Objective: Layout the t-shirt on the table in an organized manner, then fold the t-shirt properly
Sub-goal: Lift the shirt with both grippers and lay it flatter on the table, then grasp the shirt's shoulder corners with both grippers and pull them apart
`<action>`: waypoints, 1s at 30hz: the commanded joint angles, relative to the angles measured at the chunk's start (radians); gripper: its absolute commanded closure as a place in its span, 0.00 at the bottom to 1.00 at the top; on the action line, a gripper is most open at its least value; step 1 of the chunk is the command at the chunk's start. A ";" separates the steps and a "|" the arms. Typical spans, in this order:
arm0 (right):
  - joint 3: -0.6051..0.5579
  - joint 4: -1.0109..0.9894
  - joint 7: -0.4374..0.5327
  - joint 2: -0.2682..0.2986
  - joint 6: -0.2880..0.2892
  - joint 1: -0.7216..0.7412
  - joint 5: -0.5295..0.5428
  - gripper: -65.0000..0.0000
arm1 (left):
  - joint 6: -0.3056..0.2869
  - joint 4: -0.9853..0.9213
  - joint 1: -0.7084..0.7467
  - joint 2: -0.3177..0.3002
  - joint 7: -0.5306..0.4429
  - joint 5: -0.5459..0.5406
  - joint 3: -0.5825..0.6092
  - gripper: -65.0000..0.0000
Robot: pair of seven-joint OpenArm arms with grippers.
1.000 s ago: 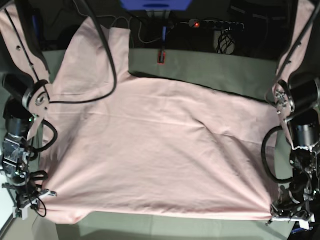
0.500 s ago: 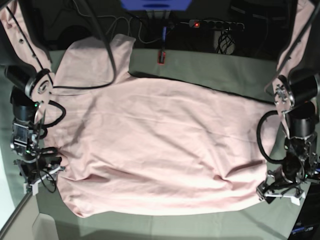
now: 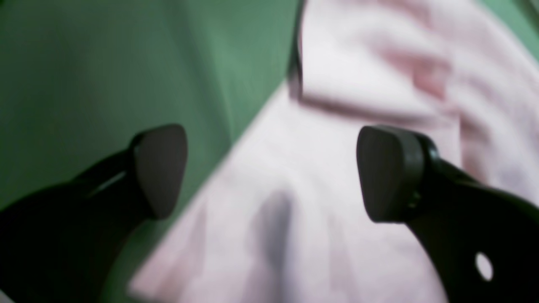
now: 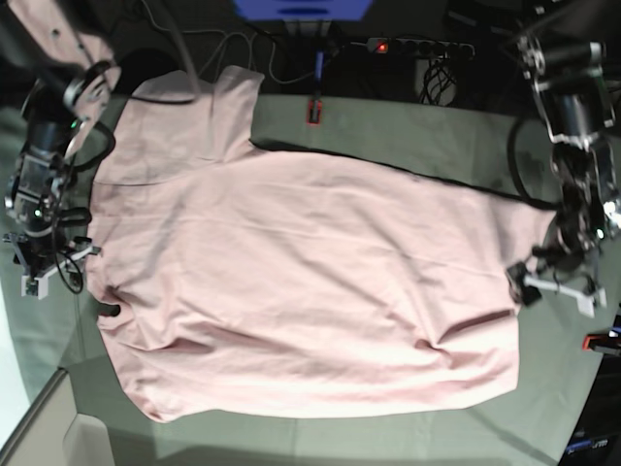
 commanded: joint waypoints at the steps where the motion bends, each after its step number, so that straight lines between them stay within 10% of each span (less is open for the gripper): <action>1: 0.015 0.056 0.027 -0.007 0.020 -0.007 0.010 0.41 | -0.005 0.027 0.016 -0.020 -0.021 -0.008 -0.011 0.05; 11: 0.038 0.420 0.027 -0.182 0.029 -0.274 0.010 0.40 | -0.005 0.029 0.171 -0.009 -0.020 -0.008 -0.136 0.05; 22: 0.043 0.452 0.029 -0.219 0.029 -0.391 0.010 0.41 | -0.008 -0.030 0.148 0.035 -0.020 -0.008 -0.013 0.07; 30: 0.041 0.455 0.029 -0.218 0.106 -0.461 0.122 0.41 | -0.210 -0.030 0.150 0.048 -0.018 -0.008 0.039 0.83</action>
